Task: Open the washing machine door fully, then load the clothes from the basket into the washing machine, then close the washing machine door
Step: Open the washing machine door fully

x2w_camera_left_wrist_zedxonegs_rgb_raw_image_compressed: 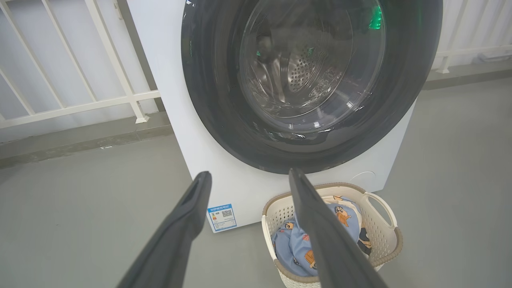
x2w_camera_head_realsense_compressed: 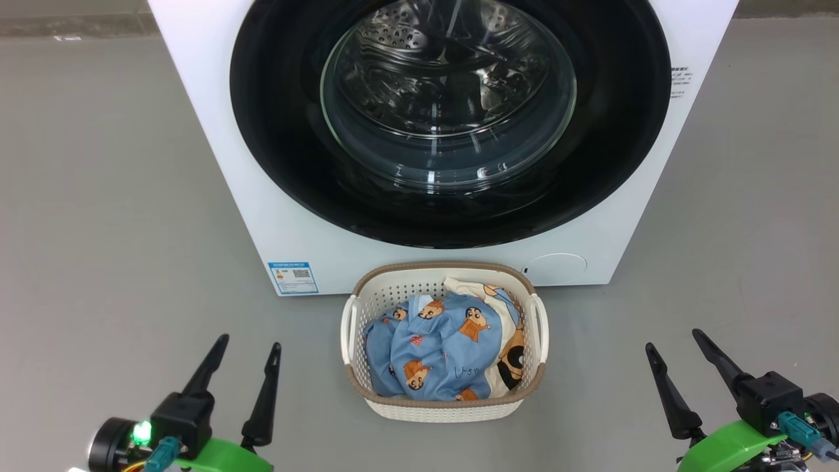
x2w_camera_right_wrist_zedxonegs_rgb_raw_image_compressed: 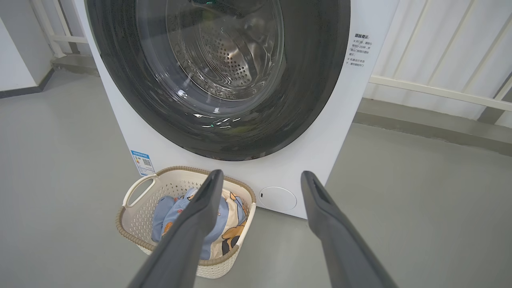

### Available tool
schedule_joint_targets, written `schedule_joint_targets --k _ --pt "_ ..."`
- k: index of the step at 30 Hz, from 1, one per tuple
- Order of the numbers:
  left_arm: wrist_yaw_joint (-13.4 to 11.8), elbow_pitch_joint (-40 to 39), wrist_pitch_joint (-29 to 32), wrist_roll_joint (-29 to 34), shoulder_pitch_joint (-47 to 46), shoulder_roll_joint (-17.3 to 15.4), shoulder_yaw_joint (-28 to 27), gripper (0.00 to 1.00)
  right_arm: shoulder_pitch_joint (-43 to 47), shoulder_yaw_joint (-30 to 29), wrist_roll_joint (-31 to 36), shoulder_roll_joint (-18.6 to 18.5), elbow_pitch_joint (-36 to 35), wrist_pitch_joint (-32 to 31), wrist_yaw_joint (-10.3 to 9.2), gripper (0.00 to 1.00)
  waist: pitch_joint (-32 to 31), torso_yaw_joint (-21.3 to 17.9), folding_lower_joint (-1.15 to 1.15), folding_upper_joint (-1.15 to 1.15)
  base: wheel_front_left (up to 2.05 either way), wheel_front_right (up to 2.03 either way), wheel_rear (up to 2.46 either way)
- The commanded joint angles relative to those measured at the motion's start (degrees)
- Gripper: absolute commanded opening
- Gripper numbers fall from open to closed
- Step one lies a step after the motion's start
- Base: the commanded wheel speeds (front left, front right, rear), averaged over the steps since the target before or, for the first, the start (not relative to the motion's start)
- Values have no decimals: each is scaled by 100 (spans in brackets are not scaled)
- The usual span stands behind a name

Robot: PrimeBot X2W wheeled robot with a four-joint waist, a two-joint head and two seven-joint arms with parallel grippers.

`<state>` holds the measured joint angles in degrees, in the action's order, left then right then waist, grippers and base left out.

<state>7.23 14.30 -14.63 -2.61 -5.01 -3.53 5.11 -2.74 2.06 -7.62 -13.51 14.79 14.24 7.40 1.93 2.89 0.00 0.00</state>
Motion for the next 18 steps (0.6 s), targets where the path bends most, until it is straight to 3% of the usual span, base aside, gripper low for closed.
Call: schedule_joint_targets --k 1,18 --pt "-35 -112 -37 93 -209 -61 -199 100 -223 97 19 -111 -141 75 9 100 0 1 0 0 0 0 0" --pt "-93 -60 -37 113 -234 -4 -343 100 -265 107 -19 -88 -144 75 9 100 9 2 0 0 5 5 -11"
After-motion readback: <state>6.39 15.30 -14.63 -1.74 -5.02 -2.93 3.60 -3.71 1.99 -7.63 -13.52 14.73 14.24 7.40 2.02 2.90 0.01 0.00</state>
